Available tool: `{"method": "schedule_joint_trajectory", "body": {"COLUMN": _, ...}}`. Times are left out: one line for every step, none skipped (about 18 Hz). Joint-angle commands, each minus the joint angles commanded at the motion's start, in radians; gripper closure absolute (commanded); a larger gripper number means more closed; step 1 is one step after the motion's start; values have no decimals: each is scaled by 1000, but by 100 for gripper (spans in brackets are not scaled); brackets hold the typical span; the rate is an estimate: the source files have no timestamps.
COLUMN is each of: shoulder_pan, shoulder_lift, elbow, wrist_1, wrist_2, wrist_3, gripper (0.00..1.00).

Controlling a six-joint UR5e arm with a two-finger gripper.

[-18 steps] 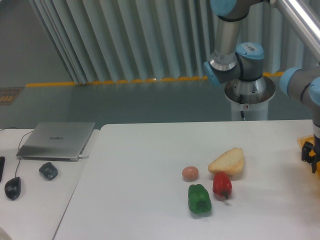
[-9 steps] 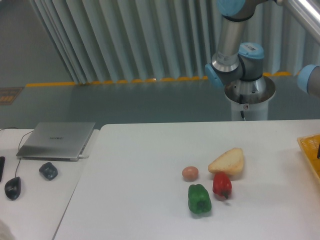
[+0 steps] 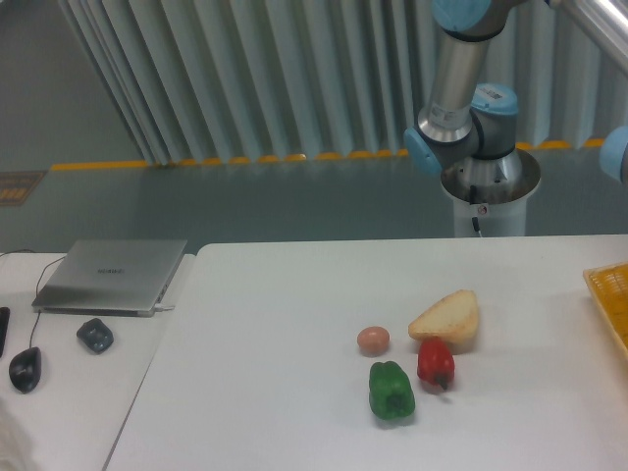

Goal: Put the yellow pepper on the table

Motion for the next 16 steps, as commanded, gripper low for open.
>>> {"method": "schedule_joint_trajectory", "body": {"shoulder_pan": 3, "shoulder_lift": -2, "elbow": 0, "wrist_1": 2, "wrist_2": 0, "wrist_3": 0, "gripper": 0}}
{"method": "schedule_joint_trajectory", "body": {"shoulder_pan": 15, "shoulder_lift": -5, "elbow": -3, "wrist_1": 2, "wrist_2": -5, "wrist_3": 0, "gripper": 0}}
{"method": "schedule_joint_trajectory", "body": {"shoulder_pan": 24, "shoulder_lift": -8, "elbow": -3, "wrist_1": 3, "wrist_2": -5, "wrist_3": 2, "gripper": 0}}
{"method": "schedule_joint_trajectory", "body": {"shoulder_pan": 44, "shoulder_lift": -11, "elbow": -5, "wrist_1": 6, "wrist_2": -8, "wrist_3": 12, "gripper": 0}}
{"method": "schedule_joint_trajectory", "body": {"shoulder_pan": 61, "shoulder_lift": -11, "elbow": -14, "wrist_1": 8, "wrist_2": -12, "wrist_3": 40, "gripper": 0}}
{"method": "schedule_joint_trajectory", "body": {"shoulder_pan": 64, "shoulder_lift": -11, "elbow": -17, "wrist_1": 8, "wrist_2": -17, "wrist_3": 52, "gripper": 0}}
{"method": "schedule_joint_trajectory", "body": {"shoulder_pan": 64, "shoulder_lift": -11, "elbow": -17, "wrist_1": 8, "wrist_2": -21, "wrist_3": 52, "gripper": 0}}
{"method": "schedule_joint_trajectory", "body": {"shoulder_pan": 64, "shoulder_lift": -11, "elbow": -20, "wrist_1": 8, "wrist_2": -21, "wrist_3": 54, "gripper": 0}}
{"method": "schedule_joint_trajectory", "body": {"shoulder_pan": 64, "shoulder_lift": -11, "elbow": -21, "wrist_1": 8, "wrist_2": -23, "wrist_3": 54, "gripper": 0}}
{"method": "schedule_joint_trajectory", "body": {"shoulder_pan": 63, "shoulder_lift": -11, "elbow": -23, "wrist_1": 6, "wrist_2": -23, "wrist_3": 52, "gripper": 0}}
{"method": "schedule_joint_trajectory", "body": {"shoulder_pan": 63, "shoulder_lift": -11, "elbow": -25, "wrist_1": 6, "wrist_2": -21, "wrist_3": 52, "gripper": 0}}
{"method": "schedule_joint_trajectory", "body": {"shoulder_pan": 61, "shoulder_lift": -11, "elbow": -25, "wrist_1": 6, "wrist_2": -21, "wrist_3": 52, "gripper": 0}}
{"method": "schedule_joint_trajectory", "body": {"shoulder_pan": 61, "shoulder_lift": -11, "elbow": -28, "wrist_1": 6, "wrist_2": -21, "wrist_3": 52, "gripper": 0}}
{"method": "schedule_joint_trajectory", "body": {"shoulder_pan": 61, "shoulder_lift": -11, "elbow": -37, "wrist_1": 6, "wrist_2": -21, "wrist_3": 52, "gripper": 0}}
{"method": "schedule_joint_trajectory", "body": {"shoulder_pan": 61, "shoulder_lift": -11, "elbow": -44, "wrist_1": 9, "wrist_2": -21, "wrist_3": 52, "gripper": 0}}
{"method": "schedule_joint_trajectory", "body": {"shoulder_pan": 61, "shoulder_lift": -11, "elbow": -45, "wrist_1": 8, "wrist_2": -21, "wrist_3": 52, "gripper": 0}}
